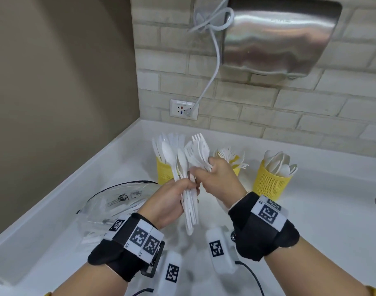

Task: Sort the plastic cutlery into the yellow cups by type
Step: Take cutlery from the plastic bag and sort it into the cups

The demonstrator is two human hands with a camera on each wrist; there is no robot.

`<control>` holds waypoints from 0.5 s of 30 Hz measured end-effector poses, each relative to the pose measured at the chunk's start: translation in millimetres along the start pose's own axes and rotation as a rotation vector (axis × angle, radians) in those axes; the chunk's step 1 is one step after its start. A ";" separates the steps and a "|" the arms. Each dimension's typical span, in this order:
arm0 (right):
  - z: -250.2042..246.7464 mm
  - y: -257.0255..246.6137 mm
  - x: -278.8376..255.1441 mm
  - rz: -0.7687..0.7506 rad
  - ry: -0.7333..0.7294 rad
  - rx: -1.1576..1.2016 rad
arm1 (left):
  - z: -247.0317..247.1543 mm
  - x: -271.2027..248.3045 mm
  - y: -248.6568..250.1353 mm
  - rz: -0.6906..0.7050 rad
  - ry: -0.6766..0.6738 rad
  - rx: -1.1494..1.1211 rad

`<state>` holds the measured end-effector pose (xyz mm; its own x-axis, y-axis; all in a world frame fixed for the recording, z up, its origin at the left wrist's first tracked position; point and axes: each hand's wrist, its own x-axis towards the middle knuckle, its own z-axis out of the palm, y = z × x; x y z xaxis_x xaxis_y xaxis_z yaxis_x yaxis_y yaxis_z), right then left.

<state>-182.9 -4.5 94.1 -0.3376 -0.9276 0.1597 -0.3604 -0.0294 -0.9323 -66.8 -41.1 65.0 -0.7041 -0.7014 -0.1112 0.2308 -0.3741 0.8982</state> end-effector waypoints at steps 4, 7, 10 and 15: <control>-8.8 -4.7 4.5 0.012 0.123 0.208 | 0.4 7.5 -1.3 0.039 0.078 -0.041; -31.6 -1.6 19.4 0.009 0.220 0.464 | -5.6 12.6 -2.1 0.072 0.173 -0.106; -60.7 5.3 44.6 -0.084 0.396 0.545 | -9.6 12.3 -0.2 0.098 0.184 -0.099; -83.7 17.1 85.9 -0.229 0.649 0.238 | -10.9 11.5 4.0 0.109 0.161 -0.082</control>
<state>-290.8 -53.6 119.1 -0.7508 -0.4826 0.4510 -0.3103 -0.3450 -0.8858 -66.7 -57.2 62.7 -0.5570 -0.8258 -0.0880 0.3583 -0.3345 0.8716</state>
